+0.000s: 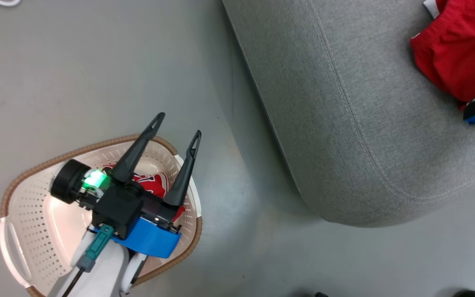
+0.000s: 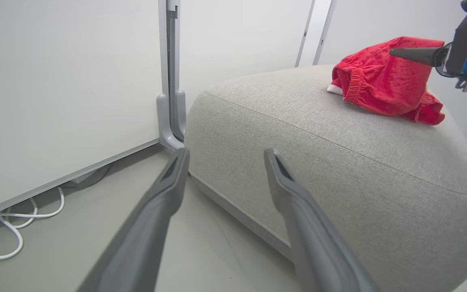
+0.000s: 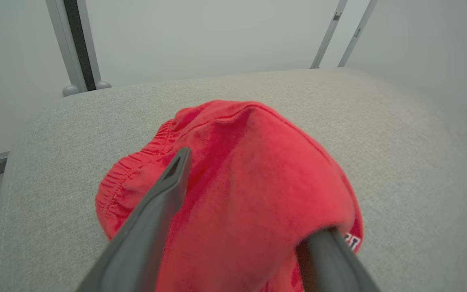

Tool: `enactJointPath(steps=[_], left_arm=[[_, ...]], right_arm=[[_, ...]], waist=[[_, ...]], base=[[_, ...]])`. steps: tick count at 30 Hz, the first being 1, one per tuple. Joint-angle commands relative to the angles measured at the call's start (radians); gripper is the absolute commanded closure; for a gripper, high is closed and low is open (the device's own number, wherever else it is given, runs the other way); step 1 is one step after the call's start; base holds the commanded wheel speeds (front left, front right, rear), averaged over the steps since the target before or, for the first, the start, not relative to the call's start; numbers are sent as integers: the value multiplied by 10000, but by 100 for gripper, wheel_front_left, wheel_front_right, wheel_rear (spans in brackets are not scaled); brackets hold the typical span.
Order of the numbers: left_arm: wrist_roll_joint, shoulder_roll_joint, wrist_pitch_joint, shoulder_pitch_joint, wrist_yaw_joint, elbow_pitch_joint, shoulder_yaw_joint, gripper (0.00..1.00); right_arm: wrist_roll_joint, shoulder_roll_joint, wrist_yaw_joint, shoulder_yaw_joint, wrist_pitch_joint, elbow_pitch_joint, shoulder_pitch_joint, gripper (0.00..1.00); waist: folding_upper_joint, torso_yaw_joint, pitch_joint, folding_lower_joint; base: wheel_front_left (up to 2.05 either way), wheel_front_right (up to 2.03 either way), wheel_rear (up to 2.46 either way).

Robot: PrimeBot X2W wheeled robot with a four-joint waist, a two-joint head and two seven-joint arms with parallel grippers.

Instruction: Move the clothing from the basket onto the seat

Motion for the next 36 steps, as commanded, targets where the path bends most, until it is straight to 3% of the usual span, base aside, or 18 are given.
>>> enactJointPath(steps=[1,9,22,36], left_arm=[[-60,-101,-95,-165,15,101,-26,0],[-338,-857,-159,84,-18,660,-27,0],[-509,-1911,-164,1234,-88,1222,972,0],[-553,-2440,-165,2321,-51,1801,2123,0]], right_arm=[[49,-36,2,-5,-36,-73,257,0],[-115,116,3,96,-36,-580,1707,0],[-56,301,3,1121,-36,-1936,3786,0],[52,666,2,1692,-35,-4202,6345,0]], waist=[[0,67,-263,0],[0,305,-1335,0],[0,804,-3295,0],[0,1948,-4875,0]], base=[[0,0,0],[0,0,0],[0,0,0],[0,0,0]])
